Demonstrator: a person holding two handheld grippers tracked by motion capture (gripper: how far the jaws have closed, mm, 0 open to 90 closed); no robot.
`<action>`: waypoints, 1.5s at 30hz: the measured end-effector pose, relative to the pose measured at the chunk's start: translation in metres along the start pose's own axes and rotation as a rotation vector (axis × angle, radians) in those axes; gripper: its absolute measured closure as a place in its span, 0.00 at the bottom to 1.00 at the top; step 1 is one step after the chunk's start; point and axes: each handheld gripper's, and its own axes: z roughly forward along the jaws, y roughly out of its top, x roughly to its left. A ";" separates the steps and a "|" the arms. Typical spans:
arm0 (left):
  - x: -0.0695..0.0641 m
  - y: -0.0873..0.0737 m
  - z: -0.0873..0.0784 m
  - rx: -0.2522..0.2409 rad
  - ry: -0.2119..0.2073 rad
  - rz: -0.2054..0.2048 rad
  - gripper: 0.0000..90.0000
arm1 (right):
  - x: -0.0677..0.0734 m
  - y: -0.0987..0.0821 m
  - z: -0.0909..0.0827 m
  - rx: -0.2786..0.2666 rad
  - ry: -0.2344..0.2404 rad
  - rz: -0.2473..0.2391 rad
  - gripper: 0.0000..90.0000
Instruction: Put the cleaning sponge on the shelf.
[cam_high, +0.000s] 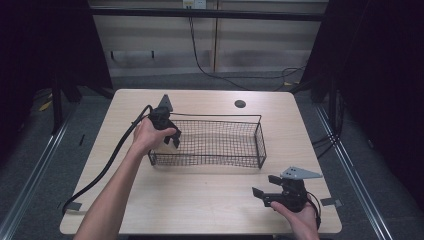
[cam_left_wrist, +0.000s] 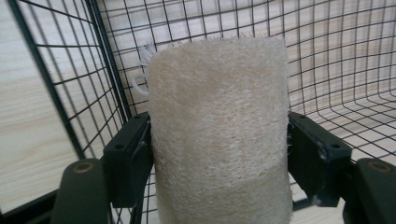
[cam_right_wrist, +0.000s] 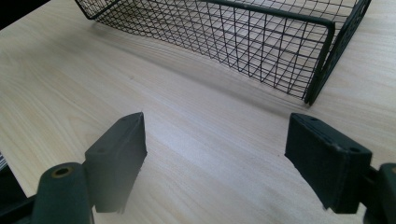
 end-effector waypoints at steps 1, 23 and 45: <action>0.000 0.000 0.002 0.007 0.000 0.002 0.33 | 0.000 0.000 0.000 -0.001 0.000 0.001 0.23; -0.001 0.003 0.019 0.011 0.042 -0.009 0.33 | 0.000 0.000 0.000 0.002 0.004 0.001 0.23; -0.001 0.001 0.014 -0.015 0.033 -0.007 0.26 | 0.000 0.000 0.000 0.002 0.002 0.001 0.23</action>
